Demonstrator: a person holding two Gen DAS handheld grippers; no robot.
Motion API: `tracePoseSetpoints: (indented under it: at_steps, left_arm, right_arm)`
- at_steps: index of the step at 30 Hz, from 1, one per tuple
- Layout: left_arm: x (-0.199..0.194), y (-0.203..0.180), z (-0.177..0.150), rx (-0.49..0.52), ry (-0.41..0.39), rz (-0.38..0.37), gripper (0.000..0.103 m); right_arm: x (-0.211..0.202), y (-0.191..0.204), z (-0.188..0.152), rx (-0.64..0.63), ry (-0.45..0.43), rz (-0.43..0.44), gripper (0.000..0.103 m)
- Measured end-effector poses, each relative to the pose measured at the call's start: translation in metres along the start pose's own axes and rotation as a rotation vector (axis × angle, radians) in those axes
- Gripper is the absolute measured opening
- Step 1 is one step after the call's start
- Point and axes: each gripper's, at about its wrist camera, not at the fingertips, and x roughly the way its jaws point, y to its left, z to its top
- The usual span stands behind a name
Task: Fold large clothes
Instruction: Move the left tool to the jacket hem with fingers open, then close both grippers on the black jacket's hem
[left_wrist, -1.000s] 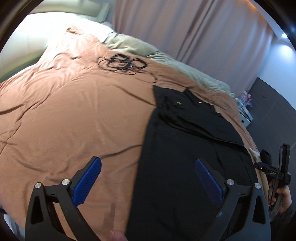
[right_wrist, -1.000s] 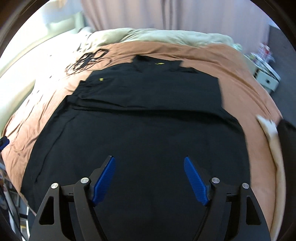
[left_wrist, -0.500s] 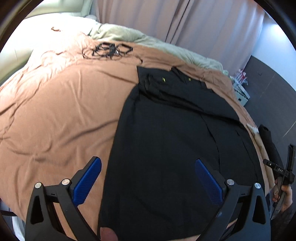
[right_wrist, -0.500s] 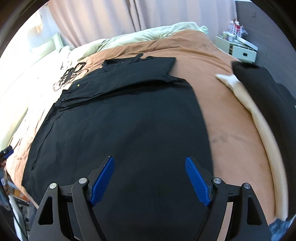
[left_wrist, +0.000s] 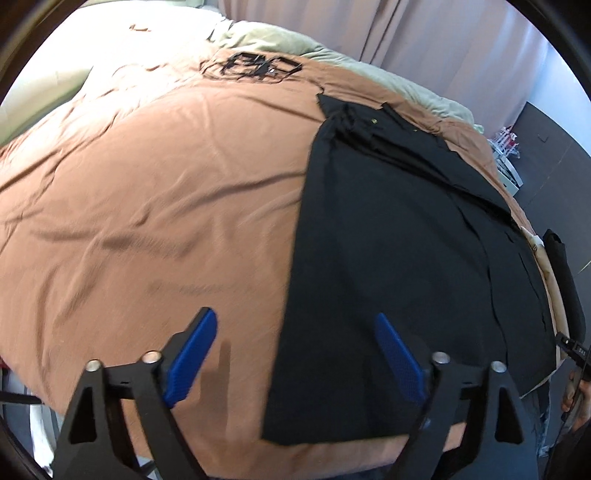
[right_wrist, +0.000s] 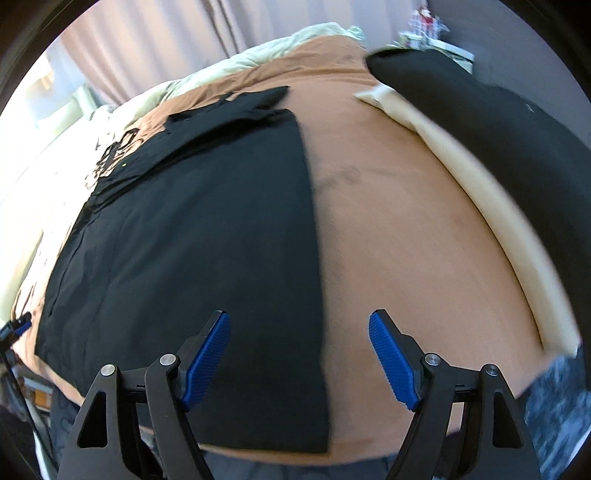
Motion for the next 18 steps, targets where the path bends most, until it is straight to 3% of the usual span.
tracePoseSetpoints:
  at_steps: [3, 6, 10, 13, 14, 16, 18]
  left_arm:
    - [0.002, 0.013, -0.009, -0.018, 0.032, -0.013, 0.070]
    - [0.006, 0.019, -0.019, -0.039, 0.071, -0.076, 0.059]
    - [0.006, 0.023, -0.030, -0.057, 0.083, -0.111, 0.057]
    - [0.002, 0.028, -0.035, -0.096, 0.093, -0.159, 0.052]
    - [0.001, 0.029, -0.035, -0.105, 0.101, -0.177, 0.047]
    - [0.003, 0.028, -0.038, -0.122, 0.125, -0.224, 0.044]
    - [0.004, 0.026, -0.037, -0.118, 0.127, -0.223, 0.044]
  right_arm:
    - [0.002, -0.017, -0.014, 0.044, 0.026, 0.020, 0.068]
    - [0.001, -0.028, -0.026, 0.083, 0.029, 0.074, 0.065]
    - [-0.005, -0.032, -0.036, 0.124, 0.035, 0.193, 0.063]
    - [-0.007, -0.035, -0.044, 0.157, 0.047, 0.300, 0.054]
    - [-0.006, -0.036, -0.047, 0.169, 0.053, 0.331, 0.049]
    - [-0.003, -0.035, -0.052, 0.185, 0.058, 0.362, 0.046]
    - [0.001, -0.035, -0.053, 0.200, 0.056, 0.374, 0.046]
